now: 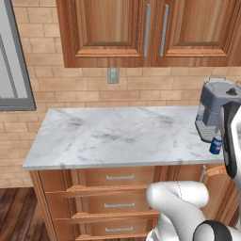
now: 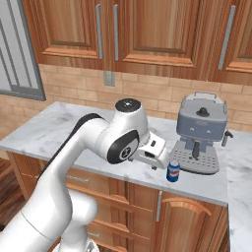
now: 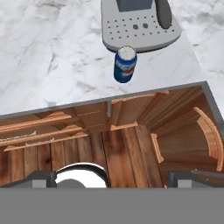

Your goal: Four empty soda cans are scattered around the kitchen. Gather all the cans and cluster them next to the stove for recycling.

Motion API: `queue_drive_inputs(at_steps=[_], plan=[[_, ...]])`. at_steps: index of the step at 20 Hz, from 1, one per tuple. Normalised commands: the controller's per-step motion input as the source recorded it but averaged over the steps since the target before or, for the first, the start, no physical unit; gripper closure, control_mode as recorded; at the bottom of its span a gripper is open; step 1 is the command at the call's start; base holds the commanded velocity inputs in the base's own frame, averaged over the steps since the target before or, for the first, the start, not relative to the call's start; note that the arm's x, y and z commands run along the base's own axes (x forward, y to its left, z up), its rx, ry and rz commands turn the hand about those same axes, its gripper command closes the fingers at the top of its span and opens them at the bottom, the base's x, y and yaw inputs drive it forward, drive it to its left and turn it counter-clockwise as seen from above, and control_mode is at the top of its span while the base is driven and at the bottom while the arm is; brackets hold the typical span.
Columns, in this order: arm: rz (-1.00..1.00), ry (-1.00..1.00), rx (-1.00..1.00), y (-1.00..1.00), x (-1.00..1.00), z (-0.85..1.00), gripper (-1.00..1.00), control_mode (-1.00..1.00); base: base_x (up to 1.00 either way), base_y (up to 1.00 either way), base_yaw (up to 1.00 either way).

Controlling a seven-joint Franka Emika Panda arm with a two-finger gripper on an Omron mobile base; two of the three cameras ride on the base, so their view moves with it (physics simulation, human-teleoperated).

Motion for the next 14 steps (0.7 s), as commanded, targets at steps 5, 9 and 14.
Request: queue_drive_inputs(at_steps=[5,9,14], plan=[[0.00,0.00,0.00,-0.14,0.20,-0.22,-1.00,-1.00,0.00,0.00,0.00],[0.00,0.01,0.00,-0.17,0.21,-0.20,-1.00,-1.00,0.00,0.00,0.00],[0.00,0.01,0.00,-0.13,0.21,-0.11,-1.00,-1.00,0.00,0.00,0.00]])
